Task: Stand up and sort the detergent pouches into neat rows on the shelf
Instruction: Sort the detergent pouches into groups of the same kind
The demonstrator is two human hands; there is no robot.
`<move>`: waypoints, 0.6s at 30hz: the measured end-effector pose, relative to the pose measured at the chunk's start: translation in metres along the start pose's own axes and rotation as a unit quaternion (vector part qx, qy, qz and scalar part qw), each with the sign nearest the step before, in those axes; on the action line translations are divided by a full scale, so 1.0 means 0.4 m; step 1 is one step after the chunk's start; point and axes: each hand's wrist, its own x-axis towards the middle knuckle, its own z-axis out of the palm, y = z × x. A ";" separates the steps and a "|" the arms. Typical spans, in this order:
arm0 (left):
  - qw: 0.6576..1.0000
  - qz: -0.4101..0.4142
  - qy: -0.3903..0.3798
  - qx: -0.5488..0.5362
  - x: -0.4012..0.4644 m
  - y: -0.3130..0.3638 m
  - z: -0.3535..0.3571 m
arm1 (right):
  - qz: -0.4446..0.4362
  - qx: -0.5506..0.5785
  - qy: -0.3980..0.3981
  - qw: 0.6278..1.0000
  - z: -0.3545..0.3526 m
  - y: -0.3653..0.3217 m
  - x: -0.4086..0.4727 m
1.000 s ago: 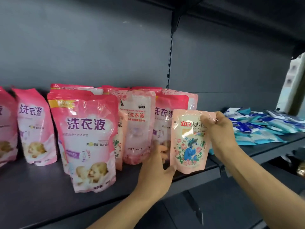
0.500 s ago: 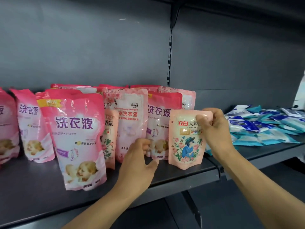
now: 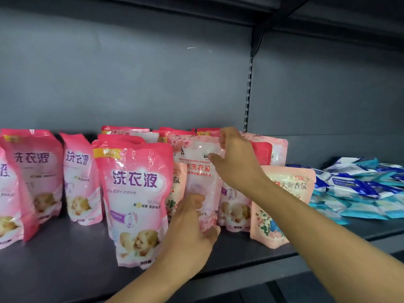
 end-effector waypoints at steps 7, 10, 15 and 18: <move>1.000 0.002 -0.020 0.003 -0.040 -0.017 -0.031 | 0.076 -0.101 0.058 0.990 0.060 -0.020 0.069; 1.000 0.001 -0.027 0.003 -0.054 -0.022 -0.035 | 0.044 -0.209 0.041 0.976 0.073 -0.027 0.076; 0.999 0.005 -0.043 -0.017 -0.068 -0.016 -0.034 | 0.007 -0.316 0.021 0.948 0.068 -0.042 0.092; 0.999 0.012 -0.046 -0.023 -0.074 -0.019 -0.042 | -0.028 -0.261 0.017 0.965 0.057 -0.049 0.087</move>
